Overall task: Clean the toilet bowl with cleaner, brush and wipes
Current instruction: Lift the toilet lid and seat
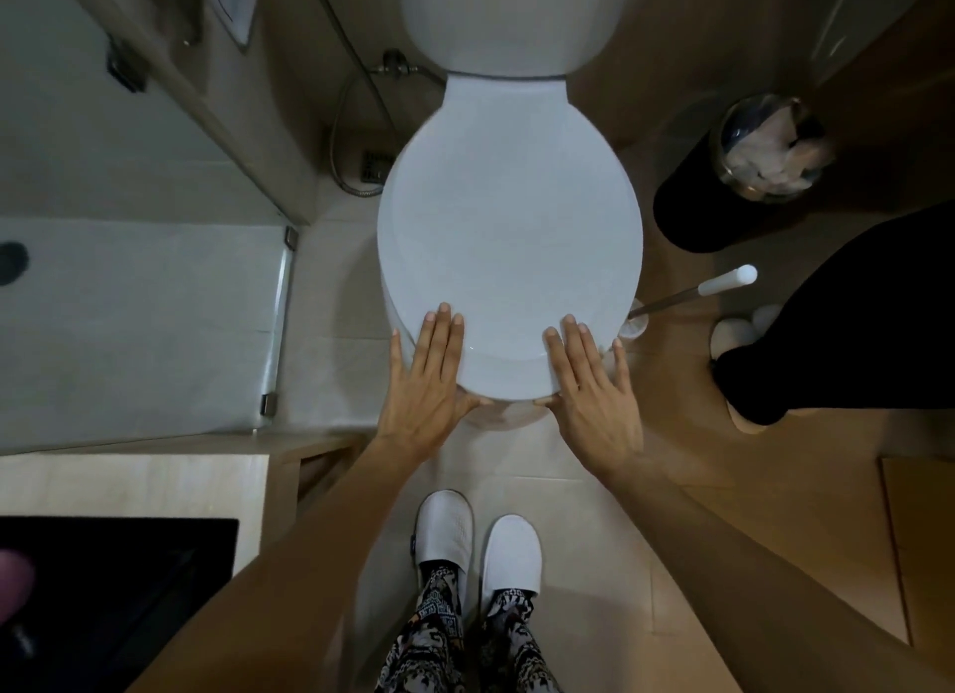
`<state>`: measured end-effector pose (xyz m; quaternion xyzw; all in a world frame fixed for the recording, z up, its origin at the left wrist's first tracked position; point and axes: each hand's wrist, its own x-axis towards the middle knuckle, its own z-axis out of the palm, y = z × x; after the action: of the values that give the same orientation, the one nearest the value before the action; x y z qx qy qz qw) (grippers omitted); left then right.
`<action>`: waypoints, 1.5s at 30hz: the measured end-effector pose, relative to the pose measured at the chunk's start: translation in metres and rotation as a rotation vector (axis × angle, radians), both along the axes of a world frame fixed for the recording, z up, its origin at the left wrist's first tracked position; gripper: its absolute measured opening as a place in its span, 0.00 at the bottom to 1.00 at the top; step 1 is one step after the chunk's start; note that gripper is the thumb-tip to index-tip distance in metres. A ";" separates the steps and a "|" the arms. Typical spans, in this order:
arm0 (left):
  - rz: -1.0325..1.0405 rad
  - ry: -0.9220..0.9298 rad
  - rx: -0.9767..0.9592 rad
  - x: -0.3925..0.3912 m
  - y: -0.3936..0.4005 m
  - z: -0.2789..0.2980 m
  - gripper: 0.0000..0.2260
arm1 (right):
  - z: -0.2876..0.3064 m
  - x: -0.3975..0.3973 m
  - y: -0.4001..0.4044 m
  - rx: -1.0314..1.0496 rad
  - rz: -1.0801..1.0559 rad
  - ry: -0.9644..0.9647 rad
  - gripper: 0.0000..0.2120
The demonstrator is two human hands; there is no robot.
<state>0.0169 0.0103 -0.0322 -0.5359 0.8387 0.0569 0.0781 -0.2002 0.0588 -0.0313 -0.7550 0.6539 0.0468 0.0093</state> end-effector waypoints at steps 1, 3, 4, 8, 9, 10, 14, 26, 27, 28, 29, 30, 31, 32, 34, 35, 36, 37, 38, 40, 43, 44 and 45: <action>0.003 0.020 -0.005 0.000 -0.003 0.010 0.41 | 0.011 -0.001 -0.002 -0.010 -0.008 -0.006 0.42; 0.012 0.065 0.003 -0.001 -0.011 0.031 0.40 | 0.033 -0.003 -0.009 -0.027 -0.009 -0.012 0.36; 0.011 0.083 0.015 -0.001 -0.016 0.042 0.40 | 0.044 -0.003 -0.014 -0.029 -0.010 -0.014 0.33; -0.018 0.136 0.018 0.000 -0.043 0.086 0.38 | 0.093 -0.007 -0.039 -0.049 -0.025 -0.055 0.33; -0.025 0.144 0.020 -0.002 -0.053 0.098 0.38 | 0.106 -0.007 -0.046 -0.066 -0.035 -0.078 0.31; -0.031 0.156 0.019 -0.004 -0.063 0.112 0.38 | 0.119 -0.007 -0.055 -0.079 -0.049 -0.105 0.30; -0.028 0.187 0.042 -0.013 -0.109 0.172 0.48 | 0.165 -0.008 -0.096 -0.079 -0.121 -0.193 0.27; 0.097 0.283 0.029 -0.045 -0.251 0.269 0.35 | 0.261 -0.022 -0.247 -0.133 -0.212 -0.323 0.30; 0.109 0.301 0.038 -0.048 -0.264 0.273 0.34 | 0.267 -0.025 -0.261 -0.122 -0.214 -0.339 0.28; 0.115 0.319 0.046 -0.050 -0.278 0.277 0.34 | 0.272 -0.028 -0.276 -0.111 -0.212 -0.353 0.27; 0.117 0.334 0.056 -0.053 -0.292 0.281 0.34 | 0.277 -0.031 -0.291 -0.100 -0.207 -0.363 0.26; 0.114 0.344 0.062 -0.056 -0.306 0.285 0.34 | 0.282 -0.034 -0.306 -0.089 -0.202 -0.369 0.26; 0.109 0.349 0.063 -0.058 -0.320 0.288 0.33 | 0.286 -0.038 -0.320 -0.077 -0.197 -0.371 0.26; 0.105 0.347 0.058 -0.060 -0.334 0.291 0.33 | 0.289 -0.041 -0.335 -0.065 -0.194 -0.368 0.26; 0.097 0.319 0.040 -0.064 -0.360 0.297 0.32 | 0.294 -0.047 -0.362 -0.039 -0.198 -0.353 0.27; 0.095 0.302 0.030 -0.066 -0.371 0.299 0.31 | 0.295 -0.049 -0.374 -0.029 -0.202 -0.344 0.27; 0.095 0.292 0.023 -0.068 -0.382 0.301 0.31 | 0.296 -0.050 -0.385 -0.022 -0.206 -0.339 0.27; 0.096 0.290 0.023 -0.069 -0.392 0.302 0.31 | 0.298 -0.052 -0.396 -0.015 -0.207 -0.337 0.27; 0.100 0.293 0.029 -0.071 -0.400 0.302 0.30 | 0.298 -0.053 -0.405 -0.007 -0.208 -0.339 0.27; 0.112 0.298 0.044 -0.075 -0.416 0.303 0.30 | 0.299 -0.055 -0.423 0.008 -0.207 -0.344 0.27; 0.135 0.306 0.077 -0.080 -0.436 0.304 0.30 | 0.300 -0.059 -0.445 0.030 -0.201 -0.353 0.27; 0.141 0.309 0.087 -0.081 -0.441 0.304 0.30 | 0.300 -0.061 -0.450 0.037 -0.199 -0.358 0.27; 0.144 0.310 0.093 -0.082 -0.445 0.303 0.30 | 0.299 -0.062 -0.454 0.041 -0.195 -0.362 0.27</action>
<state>-0.0647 -0.4345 0.2709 -0.5750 0.7968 0.1831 -0.0317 -0.2622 -0.3957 0.2680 -0.6840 0.7104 -0.0775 0.1463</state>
